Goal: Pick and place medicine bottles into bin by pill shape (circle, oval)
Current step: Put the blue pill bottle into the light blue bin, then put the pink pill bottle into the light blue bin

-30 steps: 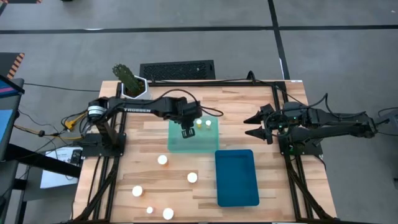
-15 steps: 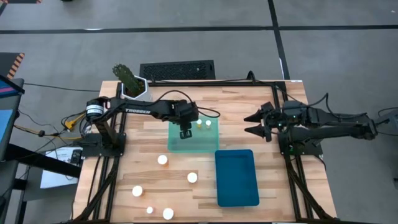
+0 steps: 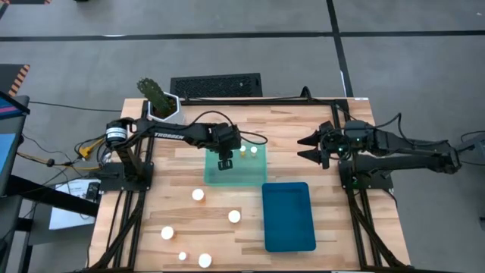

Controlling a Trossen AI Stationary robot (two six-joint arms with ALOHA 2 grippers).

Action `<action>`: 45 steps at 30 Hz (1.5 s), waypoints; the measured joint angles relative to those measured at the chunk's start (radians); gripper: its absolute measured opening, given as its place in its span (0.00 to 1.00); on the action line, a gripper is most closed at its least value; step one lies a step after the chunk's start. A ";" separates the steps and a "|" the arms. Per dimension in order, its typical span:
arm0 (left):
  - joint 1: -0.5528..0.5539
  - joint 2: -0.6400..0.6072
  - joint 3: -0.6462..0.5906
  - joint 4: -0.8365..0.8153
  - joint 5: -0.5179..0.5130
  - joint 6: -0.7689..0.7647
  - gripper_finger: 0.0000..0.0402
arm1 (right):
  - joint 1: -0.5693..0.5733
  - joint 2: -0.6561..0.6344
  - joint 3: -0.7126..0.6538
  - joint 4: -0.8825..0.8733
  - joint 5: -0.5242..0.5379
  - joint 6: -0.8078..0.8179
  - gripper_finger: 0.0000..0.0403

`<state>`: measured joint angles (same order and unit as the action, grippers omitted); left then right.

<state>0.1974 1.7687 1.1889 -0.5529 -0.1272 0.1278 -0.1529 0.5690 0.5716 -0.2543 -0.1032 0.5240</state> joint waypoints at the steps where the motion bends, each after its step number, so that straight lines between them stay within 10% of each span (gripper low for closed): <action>1: 0.000 0.000 0.000 0.000 0.000 0.004 0.28 | -0.001 0.000 0.000 0.000 0.000 0.000 0.83; 33: 0.000 -0.078 0.001 -0.029 -0.052 -0.013 0.50 | 0.000 0.000 0.000 0.000 0.000 -0.001 0.83; 45: -0.256 -0.396 0.060 -0.340 0.144 -0.399 0.50 | 0.000 0.000 0.000 -0.001 0.000 -0.001 0.83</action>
<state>-0.0589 1.3723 1.2491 -0.8931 0.0165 -0.2715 -0.1528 0.5690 0.5716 -0.2550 -0.1036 0.5232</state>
